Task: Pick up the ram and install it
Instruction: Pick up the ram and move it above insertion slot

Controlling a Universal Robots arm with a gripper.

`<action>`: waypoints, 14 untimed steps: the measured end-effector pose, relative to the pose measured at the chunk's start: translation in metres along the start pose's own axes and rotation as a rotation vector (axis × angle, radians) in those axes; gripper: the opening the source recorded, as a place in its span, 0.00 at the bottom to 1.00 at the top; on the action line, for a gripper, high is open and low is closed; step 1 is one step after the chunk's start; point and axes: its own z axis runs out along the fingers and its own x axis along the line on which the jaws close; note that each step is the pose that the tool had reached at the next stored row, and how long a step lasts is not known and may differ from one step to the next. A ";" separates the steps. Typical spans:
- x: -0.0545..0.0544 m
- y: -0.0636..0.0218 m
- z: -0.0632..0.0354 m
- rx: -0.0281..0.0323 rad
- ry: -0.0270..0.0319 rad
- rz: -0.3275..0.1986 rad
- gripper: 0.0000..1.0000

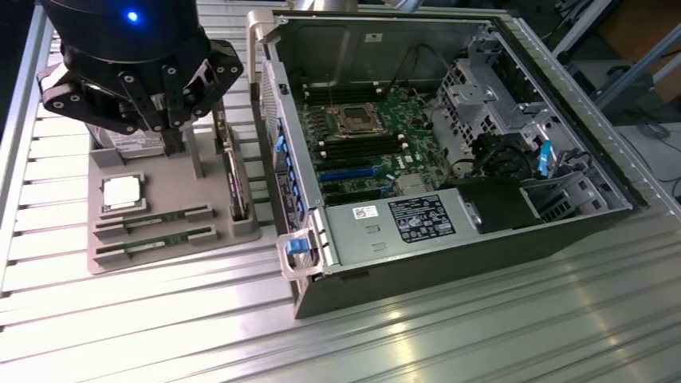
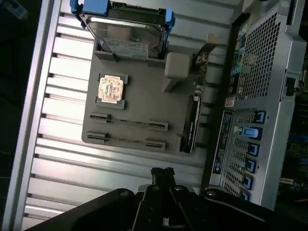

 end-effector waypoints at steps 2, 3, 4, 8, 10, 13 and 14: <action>0.000 0.0000 0.0001 -0.0018 0.0033 -0.076 0.10; 0.000 0.0000 0.0001 -0.0027 0.0048 -0.112 0.10; 0.000 0.0000 0.0002 -0.0036 0.0064 -0.148 0.10; 0.000 0.0000 0.0004 -0.0073 0.0139 -0.319 0.10; 0.000 0.0000 0.0004 -0.0094 0.0180 -0.411 0.10; 0.000 0.0000 0.0006 -0.0110 0.0228 -0.515 0.10; 0.000 0.0000 0.0007 -0.0114 0.0247 -0.553 0.10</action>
